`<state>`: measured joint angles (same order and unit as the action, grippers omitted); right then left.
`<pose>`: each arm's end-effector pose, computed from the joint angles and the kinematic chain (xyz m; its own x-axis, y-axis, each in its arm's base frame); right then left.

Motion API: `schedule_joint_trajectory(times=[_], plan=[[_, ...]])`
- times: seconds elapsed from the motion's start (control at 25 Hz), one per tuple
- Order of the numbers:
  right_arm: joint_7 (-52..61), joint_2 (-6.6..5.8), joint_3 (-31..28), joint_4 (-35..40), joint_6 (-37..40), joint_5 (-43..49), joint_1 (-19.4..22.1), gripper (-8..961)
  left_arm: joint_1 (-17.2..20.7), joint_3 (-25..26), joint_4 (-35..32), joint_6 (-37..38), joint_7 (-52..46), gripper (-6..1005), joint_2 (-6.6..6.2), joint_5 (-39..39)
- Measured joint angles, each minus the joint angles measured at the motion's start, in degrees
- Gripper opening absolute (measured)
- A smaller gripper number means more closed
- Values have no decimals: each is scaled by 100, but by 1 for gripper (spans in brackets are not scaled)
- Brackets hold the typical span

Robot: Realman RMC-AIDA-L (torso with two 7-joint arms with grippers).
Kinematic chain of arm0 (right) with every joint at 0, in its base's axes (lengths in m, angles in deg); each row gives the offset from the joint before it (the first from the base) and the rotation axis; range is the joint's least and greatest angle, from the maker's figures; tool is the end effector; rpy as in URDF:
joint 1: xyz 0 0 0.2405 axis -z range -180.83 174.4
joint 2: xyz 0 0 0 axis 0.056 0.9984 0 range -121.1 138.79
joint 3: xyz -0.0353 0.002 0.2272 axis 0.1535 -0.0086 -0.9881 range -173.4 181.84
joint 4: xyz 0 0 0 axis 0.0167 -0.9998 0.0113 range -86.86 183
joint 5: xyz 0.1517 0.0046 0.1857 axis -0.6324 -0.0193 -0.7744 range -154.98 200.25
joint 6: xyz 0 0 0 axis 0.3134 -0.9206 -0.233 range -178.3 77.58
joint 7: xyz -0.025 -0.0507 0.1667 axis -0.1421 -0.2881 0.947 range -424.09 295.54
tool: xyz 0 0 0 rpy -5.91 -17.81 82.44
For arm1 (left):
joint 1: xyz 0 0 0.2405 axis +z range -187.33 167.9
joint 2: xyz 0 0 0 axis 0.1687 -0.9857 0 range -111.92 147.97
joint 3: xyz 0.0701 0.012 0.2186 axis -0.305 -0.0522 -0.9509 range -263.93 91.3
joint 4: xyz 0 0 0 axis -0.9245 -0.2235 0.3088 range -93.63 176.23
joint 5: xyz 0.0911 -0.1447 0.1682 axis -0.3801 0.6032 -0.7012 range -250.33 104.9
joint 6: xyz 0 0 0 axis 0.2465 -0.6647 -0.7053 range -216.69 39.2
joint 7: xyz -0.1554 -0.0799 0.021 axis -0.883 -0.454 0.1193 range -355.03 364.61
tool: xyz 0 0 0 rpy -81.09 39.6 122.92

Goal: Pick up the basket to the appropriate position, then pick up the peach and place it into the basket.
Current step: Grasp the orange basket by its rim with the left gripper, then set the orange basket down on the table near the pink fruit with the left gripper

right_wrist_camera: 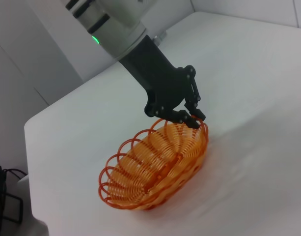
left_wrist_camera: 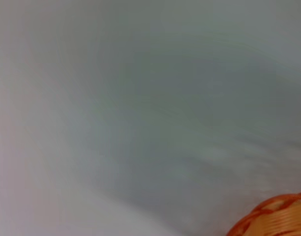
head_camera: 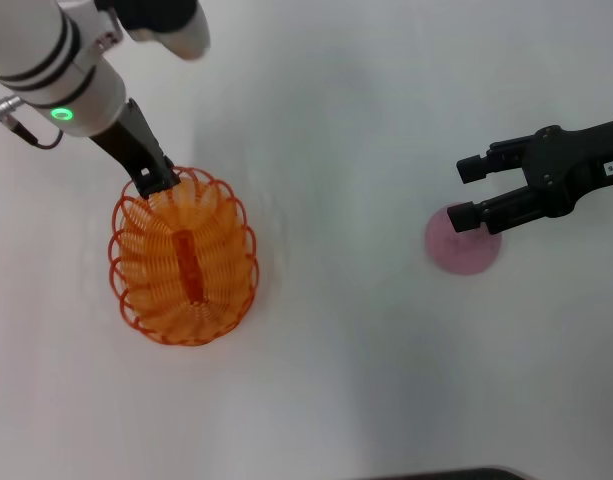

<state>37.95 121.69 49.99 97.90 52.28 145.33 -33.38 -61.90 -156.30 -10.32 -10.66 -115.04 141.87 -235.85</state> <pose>0.2459 0.3374 0.0382 0.7992 -0.5500 -0.2425 -0.5621 -0.8267 0.0226 -0.1692 0.4209 -0.0615 0.8336 0.2903 -0.4700 0.1429 -0.9351 -0.3242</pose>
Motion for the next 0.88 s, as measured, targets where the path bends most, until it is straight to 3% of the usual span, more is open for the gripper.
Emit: schedule_joint_trajectory(times=[0.24,0.6,0.72,0.88], plan=[[1,0,-11,0,1,-2,-8,915,-148,1286,-106,558,-446,108,-100,4],[-7,17,-5,0,-6,-9,-96,914,9,3347,-353,1374,-1542,55,-440,114],[-8,22,-6,1,-8,-9,-105,914,299,4147,-295,1517,-1862,39,-565,571],[-9,26,-7,1,-9,-9,-108,914,897,4397,-371,1621,-2159,37,-585,1299]])
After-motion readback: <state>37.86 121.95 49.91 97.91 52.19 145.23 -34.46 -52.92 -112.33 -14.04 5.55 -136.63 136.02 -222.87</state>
